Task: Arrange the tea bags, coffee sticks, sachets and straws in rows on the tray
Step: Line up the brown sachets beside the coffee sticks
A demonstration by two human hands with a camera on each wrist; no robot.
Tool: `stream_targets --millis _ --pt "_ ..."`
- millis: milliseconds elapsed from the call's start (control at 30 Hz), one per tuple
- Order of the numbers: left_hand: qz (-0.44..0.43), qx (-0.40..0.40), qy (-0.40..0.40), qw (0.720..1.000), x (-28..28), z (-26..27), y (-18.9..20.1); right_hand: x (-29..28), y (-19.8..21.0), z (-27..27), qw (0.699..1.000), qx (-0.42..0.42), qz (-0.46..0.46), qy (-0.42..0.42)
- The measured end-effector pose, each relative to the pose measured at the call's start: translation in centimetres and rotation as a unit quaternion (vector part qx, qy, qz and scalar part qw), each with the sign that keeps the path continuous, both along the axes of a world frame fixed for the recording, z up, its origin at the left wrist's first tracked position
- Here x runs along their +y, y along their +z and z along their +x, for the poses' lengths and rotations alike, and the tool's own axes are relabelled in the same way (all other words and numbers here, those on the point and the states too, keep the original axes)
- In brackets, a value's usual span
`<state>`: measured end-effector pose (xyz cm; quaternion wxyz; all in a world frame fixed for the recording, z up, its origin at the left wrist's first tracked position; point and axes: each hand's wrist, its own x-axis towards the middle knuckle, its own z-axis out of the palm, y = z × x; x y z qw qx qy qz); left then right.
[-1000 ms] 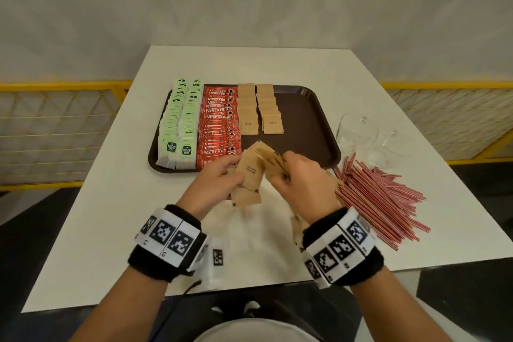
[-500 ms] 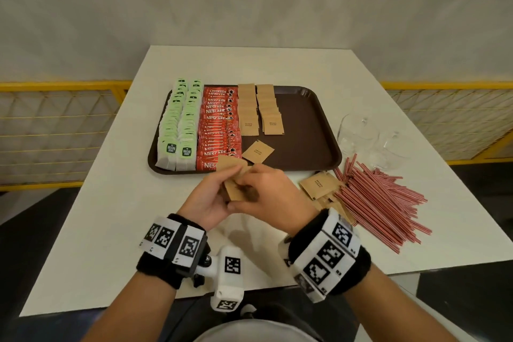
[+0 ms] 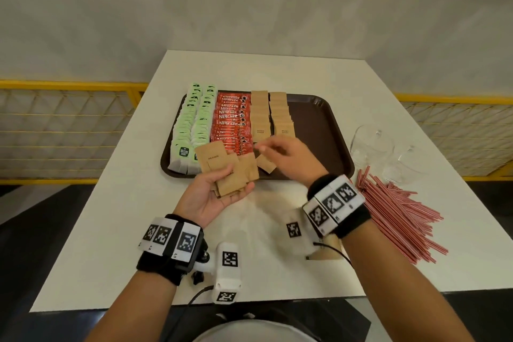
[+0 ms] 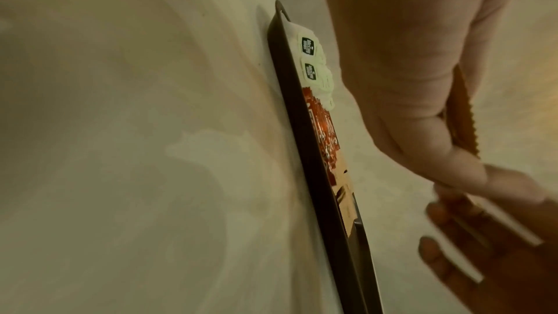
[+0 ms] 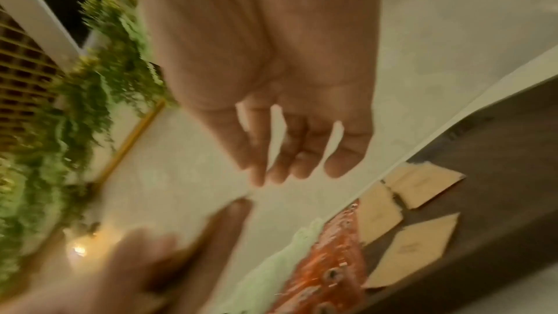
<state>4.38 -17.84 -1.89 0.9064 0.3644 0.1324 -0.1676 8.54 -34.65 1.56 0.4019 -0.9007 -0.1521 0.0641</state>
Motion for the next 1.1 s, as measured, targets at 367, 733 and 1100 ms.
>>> stream_targets --millis 367,733,1100 --pt "-0.019 -0.017 0.009 1.000 0.4 0.7 0.3 0.0 -2.4 4.4 0.921 0.104 -0.370 0.069" --pt "-0.050 -0.020 -0.001 0.999 0.6 1.1 0.2 -0.9 -2.3 4.0 0.896 0.056 -0.417 0.142" --pt "0.050 -0.014 -0.013 0.999 0.3 1.9 -0.3 -2.6 -1.1 2.2 0.997 0.074 -0.029 0.020"
